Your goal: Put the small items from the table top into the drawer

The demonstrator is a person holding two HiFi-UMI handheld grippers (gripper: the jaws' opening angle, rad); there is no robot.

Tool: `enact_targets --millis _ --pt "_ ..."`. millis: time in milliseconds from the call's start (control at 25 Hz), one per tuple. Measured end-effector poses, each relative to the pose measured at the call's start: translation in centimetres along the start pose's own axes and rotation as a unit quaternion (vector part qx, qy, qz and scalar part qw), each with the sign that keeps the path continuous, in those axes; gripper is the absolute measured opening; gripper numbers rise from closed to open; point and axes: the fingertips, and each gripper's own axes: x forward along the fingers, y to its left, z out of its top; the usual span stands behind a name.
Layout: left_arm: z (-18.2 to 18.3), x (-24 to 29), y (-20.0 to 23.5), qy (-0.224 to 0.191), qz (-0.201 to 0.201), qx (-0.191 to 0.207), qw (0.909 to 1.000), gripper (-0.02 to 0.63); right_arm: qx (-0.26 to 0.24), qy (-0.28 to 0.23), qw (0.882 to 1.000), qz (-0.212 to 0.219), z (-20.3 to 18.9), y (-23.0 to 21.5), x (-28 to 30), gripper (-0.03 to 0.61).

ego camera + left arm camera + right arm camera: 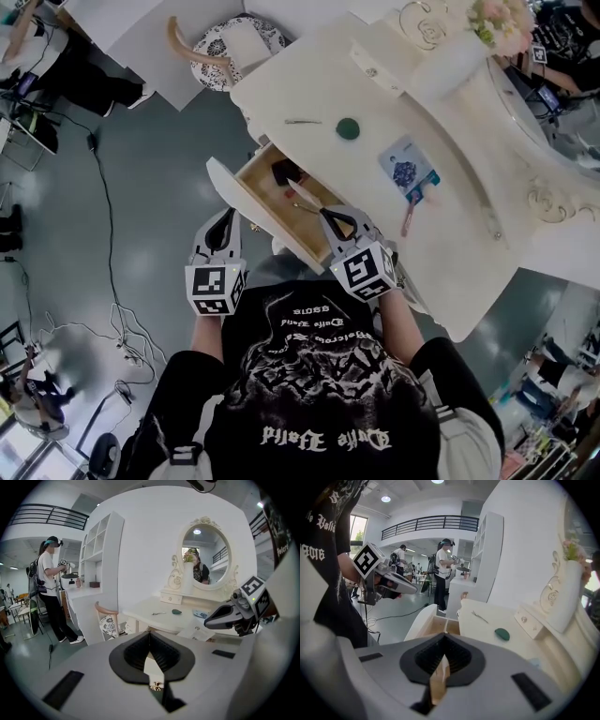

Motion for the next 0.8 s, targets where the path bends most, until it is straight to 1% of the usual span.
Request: enact_targets --millis 160,480,800 --pt "-0.2 0.1 -0.1 0.003 -0.010 0.004 0.9999 0.017 0.017 0.010 1.000 -0.011 -1.0 0.0 0.3 0.008" --pt "-0.5 0.0 0.0 0.005 -0.015 0.001 0.9999 0.017 0.023 0.030 0.999 -0.027 -2.3 0.4 0.7 0.008" --pt "1.0 0.2 -0.1 -0.012 -0.032 0.011 0.9994 0.017 0.042 0.057 0.997 -0.038 -4.1 1.0 1.6 0.008"
